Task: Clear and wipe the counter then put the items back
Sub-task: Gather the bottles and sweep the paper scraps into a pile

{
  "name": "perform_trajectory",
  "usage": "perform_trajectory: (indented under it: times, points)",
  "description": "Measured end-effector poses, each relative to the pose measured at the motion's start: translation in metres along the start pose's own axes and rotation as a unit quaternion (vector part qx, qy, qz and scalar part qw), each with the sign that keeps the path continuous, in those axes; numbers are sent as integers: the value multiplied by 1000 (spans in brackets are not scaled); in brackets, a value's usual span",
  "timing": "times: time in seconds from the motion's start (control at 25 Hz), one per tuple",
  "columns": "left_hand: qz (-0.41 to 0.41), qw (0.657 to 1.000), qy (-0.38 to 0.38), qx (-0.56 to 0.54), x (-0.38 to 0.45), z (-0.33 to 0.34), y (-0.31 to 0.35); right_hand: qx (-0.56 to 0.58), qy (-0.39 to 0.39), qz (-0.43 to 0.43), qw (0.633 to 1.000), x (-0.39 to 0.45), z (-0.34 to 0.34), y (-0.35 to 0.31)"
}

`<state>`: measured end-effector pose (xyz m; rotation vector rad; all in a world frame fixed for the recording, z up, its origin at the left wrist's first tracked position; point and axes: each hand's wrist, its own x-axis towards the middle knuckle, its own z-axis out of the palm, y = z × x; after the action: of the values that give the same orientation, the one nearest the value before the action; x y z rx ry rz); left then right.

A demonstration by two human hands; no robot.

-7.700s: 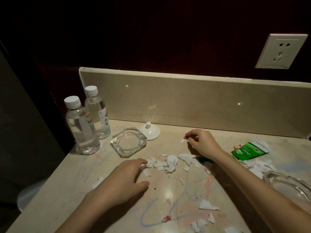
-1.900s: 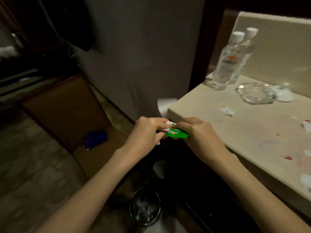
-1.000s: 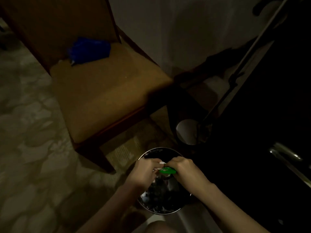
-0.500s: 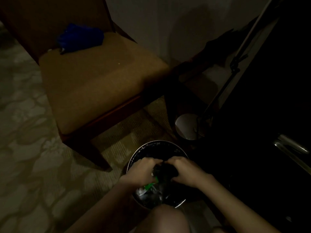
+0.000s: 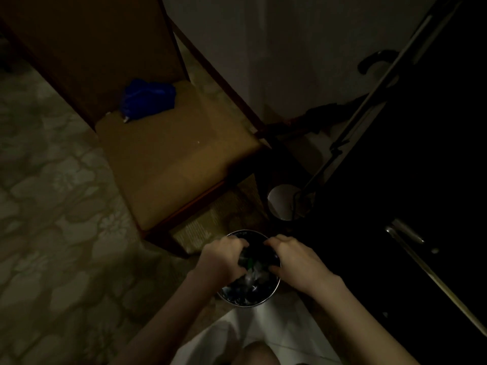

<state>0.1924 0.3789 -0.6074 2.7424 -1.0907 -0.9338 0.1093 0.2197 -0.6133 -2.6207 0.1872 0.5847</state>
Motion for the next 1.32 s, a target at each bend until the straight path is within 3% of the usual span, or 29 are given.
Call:
perform_trajectory:
  times: [0.28, 0.6, 0.92, 1.16, 1.32]
  points:
    - [18, 1000, 20, 6, -132, -196, 67, 36, 60, -8, 998, -131, -193, -96]
    - [137, 972, 170, 89, -249, -380, 191, -10, 146, -39, 988, -284, -379, -153]
    - [260, 932, 242, 73, -272, -443, 306, -11, 262, 51, 964, -410, -441, -112]
    - [344, 919, 179, 80, -229, -458, 379, 5, 306, 173, 936, -466, -459, -60]
    - [388, 900, 166, 110, -191, -465, 403, 28, 336, 280, 899, -490, -483, -10]
